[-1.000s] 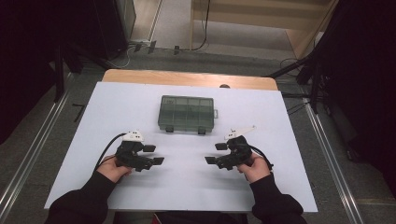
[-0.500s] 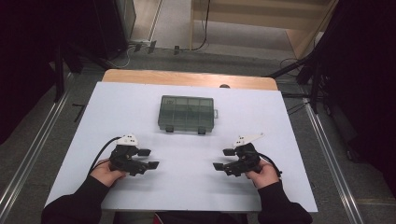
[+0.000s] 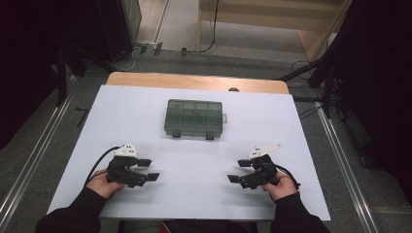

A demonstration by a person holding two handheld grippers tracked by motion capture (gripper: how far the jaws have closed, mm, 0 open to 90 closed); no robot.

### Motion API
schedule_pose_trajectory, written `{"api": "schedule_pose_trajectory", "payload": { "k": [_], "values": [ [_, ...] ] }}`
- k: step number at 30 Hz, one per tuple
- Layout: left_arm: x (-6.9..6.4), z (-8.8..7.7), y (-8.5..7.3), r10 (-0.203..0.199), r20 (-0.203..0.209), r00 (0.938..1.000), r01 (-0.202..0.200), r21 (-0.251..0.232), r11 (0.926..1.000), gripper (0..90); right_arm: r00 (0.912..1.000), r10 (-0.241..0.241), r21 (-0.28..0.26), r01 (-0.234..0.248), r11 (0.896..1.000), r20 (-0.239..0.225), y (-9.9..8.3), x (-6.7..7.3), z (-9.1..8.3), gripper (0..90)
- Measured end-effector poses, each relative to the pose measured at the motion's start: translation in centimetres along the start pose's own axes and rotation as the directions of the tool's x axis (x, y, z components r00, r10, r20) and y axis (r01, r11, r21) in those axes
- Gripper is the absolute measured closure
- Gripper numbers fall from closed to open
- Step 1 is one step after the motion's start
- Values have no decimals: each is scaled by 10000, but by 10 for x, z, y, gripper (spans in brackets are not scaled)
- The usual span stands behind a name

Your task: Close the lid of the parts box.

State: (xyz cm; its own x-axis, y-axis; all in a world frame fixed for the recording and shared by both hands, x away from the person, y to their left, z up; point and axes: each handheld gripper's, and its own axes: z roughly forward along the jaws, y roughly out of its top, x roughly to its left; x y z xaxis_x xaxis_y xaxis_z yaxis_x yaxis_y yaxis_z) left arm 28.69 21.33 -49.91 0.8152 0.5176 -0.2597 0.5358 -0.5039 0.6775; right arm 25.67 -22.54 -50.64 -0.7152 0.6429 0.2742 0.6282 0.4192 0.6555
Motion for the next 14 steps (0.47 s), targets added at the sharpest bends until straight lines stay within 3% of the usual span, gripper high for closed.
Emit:
{"api": "schedule_pose_trajectory", "payload": {
  "k": [7,14],
  "values": [
    [3,-5,-7,139,-220,9997,-135,153,9998,325,9997,234,-177,-236,9996,-76,-7,-3,-3,239],
    [5,-5,-8,84,-286,9996,-79,168,9998,324,9999,135,-129,-135,9998,12,-7,-3,-2,237]
  ]
}}
